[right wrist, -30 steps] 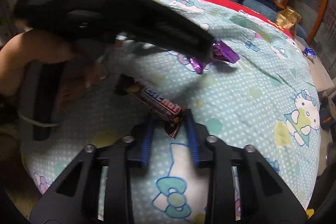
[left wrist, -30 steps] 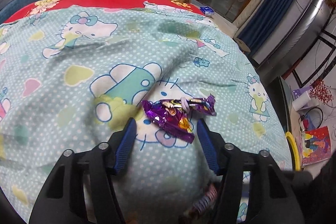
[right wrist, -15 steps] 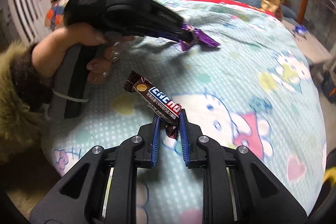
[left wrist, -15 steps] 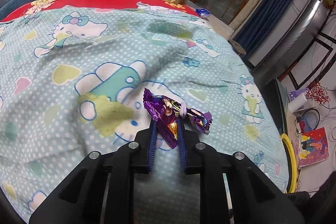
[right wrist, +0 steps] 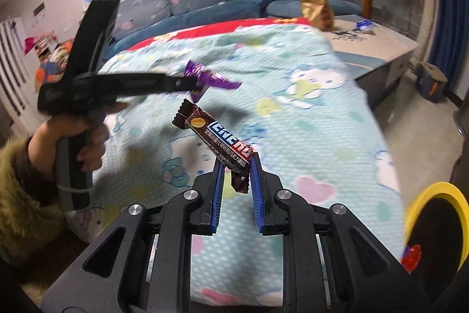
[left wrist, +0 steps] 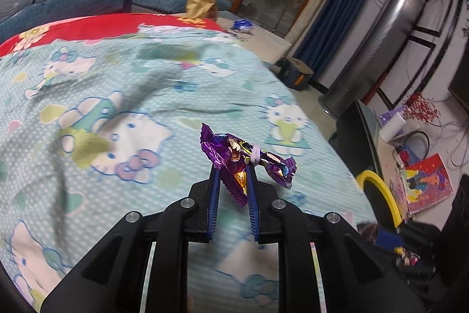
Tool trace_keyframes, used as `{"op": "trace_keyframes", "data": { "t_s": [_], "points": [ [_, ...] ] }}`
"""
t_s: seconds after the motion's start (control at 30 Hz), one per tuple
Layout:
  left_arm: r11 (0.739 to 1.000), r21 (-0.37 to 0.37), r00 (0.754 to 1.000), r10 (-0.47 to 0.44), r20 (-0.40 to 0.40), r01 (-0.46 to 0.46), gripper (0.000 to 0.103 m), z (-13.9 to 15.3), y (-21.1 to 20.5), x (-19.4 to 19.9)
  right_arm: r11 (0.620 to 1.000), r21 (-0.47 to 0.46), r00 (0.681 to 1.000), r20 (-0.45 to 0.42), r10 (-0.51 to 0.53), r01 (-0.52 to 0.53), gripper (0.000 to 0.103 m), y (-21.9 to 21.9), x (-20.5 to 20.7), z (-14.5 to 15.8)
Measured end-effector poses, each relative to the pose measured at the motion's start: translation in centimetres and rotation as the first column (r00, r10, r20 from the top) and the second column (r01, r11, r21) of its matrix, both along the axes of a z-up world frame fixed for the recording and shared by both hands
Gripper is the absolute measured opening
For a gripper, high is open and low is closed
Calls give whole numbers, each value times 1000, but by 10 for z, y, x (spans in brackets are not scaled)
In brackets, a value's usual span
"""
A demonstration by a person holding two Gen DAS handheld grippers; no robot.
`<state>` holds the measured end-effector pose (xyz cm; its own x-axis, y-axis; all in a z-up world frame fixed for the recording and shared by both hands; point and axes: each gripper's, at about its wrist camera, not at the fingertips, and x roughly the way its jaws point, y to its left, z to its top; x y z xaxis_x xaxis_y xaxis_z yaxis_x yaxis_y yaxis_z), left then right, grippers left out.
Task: Collect trash
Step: 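Carry the purple wrapper and chocolate bar over the yellow bin with both tools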
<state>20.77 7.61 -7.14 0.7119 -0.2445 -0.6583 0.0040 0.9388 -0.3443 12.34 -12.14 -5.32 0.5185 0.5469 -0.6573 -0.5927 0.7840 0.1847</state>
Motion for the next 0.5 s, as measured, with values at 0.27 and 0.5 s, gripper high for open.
{"op": "trace_keyframes", "data": {
  "t_s": [0.27,0.5],
  "points": [
    [998,-17,998,-65,27,65,17,5,-36,-8,995,8,995,13,-97,97,13,-36,9,5],
    [992,-15,991,-125,48,126,17,11,-64,-17,985,11,985,10,-172,171,13,-64,10,5]
  ]
}}
